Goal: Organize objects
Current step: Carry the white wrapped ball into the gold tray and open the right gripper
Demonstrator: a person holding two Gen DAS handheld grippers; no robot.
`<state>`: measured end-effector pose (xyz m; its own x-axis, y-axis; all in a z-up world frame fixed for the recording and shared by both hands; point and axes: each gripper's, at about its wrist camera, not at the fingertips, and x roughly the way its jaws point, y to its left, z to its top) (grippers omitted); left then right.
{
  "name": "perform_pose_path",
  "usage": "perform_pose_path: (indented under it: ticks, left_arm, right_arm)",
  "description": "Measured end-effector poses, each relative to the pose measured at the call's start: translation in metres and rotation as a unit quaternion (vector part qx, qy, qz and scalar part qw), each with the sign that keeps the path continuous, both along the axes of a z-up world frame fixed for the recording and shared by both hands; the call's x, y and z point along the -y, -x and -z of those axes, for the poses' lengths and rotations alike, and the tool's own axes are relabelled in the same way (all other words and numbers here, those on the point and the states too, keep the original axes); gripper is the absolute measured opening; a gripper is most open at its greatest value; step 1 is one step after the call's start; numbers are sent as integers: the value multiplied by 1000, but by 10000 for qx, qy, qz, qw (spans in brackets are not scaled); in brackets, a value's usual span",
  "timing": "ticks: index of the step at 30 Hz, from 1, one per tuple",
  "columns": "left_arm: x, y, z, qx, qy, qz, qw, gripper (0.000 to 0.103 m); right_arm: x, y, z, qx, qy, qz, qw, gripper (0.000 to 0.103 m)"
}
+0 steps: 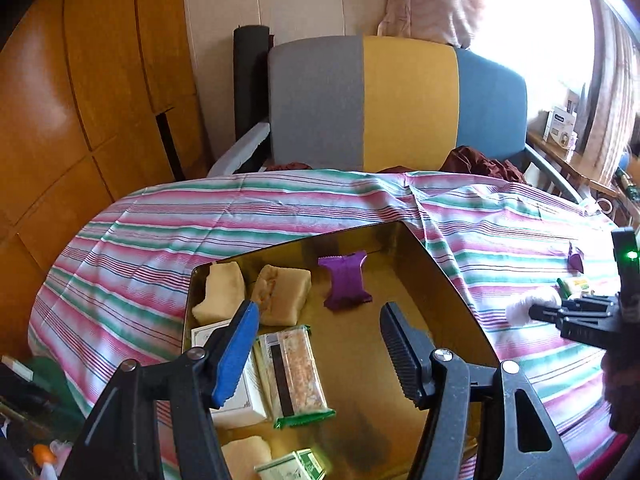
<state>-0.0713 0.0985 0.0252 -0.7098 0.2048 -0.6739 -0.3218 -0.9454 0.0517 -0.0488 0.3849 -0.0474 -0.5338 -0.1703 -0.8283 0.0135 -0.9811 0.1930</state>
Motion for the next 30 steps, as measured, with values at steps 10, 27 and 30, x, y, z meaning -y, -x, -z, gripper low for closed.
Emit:
perform_pose_path:
  ticks: [10, 27, 30]
  left_arm:
    - [7, -15, 6, -39, -13, 63, 10000, 64]
    - [34, -16, 20, 111, -186, -104, 9997, 64]
    - [38, -16, 23, 162, -207, -123, 9996, 64]
  right_arm:
    - [30, -4, -32, -285, 27, -196, 9994, 26]
    - [121, -1, -53, -490, 568, -924, 9929, 26]
    - [135, 1, -51, -457, 606, -1038, 9917, 26]
